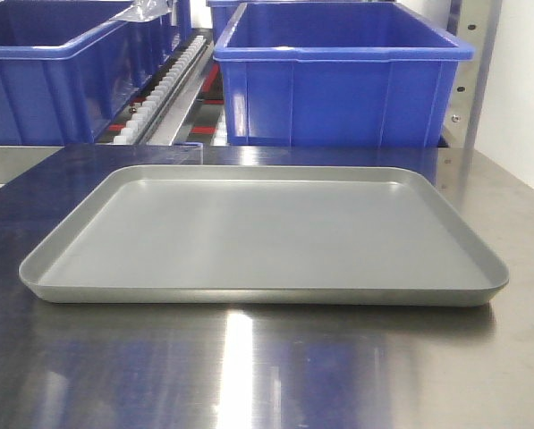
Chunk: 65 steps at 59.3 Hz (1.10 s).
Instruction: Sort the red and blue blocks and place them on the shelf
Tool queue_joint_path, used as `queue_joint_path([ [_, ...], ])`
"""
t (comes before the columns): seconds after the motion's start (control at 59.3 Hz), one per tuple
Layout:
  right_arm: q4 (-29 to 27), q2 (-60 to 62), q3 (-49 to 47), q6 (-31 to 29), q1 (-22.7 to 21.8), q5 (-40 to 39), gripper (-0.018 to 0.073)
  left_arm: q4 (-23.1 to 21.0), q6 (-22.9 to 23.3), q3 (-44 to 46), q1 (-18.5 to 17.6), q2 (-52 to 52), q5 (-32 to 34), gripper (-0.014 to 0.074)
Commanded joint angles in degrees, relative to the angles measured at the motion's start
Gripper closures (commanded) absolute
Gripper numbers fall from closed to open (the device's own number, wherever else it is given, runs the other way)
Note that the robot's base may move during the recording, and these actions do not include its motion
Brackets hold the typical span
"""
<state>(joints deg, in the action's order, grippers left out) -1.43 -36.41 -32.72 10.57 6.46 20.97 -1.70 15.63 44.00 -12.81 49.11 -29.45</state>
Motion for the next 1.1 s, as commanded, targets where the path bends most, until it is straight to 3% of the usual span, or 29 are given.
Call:
queue_joint_path([
  [0.0,0.5,0.3,-1.7,-0.2,-0.2,-5.0,0.0501,0.0,0.0,-1.4,0.1,-3.3,5.8,0.0474],
  [0.388,0.5,0.3,-1.7,-0.2,-0.2,-5.0,0.0501,5.7,0.0,-4.6,0.1,-8.0,6.6,0.0474],
  [1.079,0.5,0.3,-1.7,-0.2,-0.2,-5.0,0.0501,5.7,0.0,-4.6,0.1,-8.0,6.6,0.0474],
])
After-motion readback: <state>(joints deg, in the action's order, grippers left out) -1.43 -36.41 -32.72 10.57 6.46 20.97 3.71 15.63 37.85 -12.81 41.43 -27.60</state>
